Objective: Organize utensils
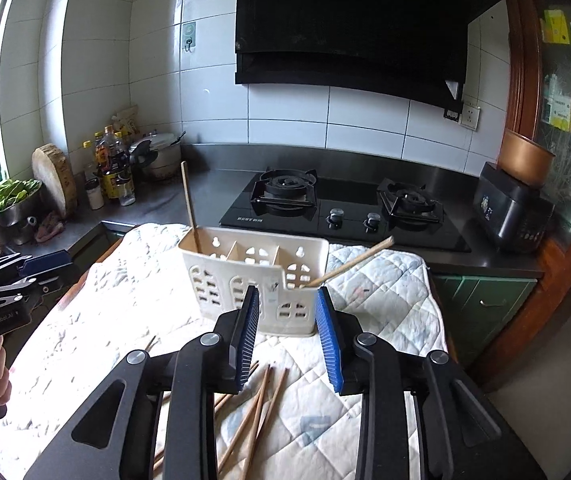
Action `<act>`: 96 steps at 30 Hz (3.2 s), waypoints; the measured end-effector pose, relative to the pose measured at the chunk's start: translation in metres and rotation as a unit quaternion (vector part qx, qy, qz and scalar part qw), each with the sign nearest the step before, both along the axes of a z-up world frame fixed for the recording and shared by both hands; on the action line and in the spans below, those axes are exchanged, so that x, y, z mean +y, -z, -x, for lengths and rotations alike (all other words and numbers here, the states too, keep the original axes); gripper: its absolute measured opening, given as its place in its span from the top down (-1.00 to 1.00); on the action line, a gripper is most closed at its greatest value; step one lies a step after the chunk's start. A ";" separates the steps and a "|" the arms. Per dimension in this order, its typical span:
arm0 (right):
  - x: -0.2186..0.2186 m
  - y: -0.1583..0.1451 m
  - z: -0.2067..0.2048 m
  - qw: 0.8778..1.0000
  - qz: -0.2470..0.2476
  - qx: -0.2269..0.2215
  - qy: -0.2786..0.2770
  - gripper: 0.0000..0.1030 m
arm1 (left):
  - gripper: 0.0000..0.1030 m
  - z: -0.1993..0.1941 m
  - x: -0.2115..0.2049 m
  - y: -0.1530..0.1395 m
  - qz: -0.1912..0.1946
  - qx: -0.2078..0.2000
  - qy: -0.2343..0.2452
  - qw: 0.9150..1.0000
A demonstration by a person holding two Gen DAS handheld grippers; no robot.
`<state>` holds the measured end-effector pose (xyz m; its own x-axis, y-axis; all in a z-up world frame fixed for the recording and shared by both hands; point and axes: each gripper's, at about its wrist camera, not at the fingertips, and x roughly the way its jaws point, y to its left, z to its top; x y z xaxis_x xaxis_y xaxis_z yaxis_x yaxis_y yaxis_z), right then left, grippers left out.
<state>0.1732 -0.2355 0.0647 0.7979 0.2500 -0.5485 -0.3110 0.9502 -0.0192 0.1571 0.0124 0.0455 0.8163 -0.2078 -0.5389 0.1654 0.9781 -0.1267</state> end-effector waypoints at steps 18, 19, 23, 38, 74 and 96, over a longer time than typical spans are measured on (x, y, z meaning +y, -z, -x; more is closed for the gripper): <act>-0.004 0.152 0.099 0.992 -0.036 0.117 0.027 0.50 | 0.08 0.084 0.014 0.109 0.029 0.099 -0.022 0.994; -0.005 0.157 0.098 0.991 -0.039 0.123 0.028 0.52 | 0.08 0.086 0.014 0.114 0.029 0.104 -0.021 0.994; -0.004 0.173 0.098 0.989 -0.041 0.142 0.030 0.60 | 0.08 0.094 0.013 0.131 0.025 0.121 -0.025 0.992; -0.004 0.184 0.088 0.985 -0.050 0.162 0.036 0.75 | 0.13 0.092 0.004 0.160 0.025 0.150 -0.036 0.988; 0.004 0.138 0.096 0.995 -0.020 0.090 0.035 0.87 | 0.88 0.089 0.013 0.124 0.000 0.097 -0.078 0.992; 0.009 0.078 0.068 0.999 -0.032 0.037 0.013 0.87 | 0.83 0.073 0.026 0.120 0.026 0.102 -0.046 0.993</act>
<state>0.1055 -0.2262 -0.0133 0.7621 0.2664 -0.5900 -0.2851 0.9564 0.0636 0.0838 0.0384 -0.0741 0.7084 -0.1698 -0.6851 0.0419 0.9790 -0.1993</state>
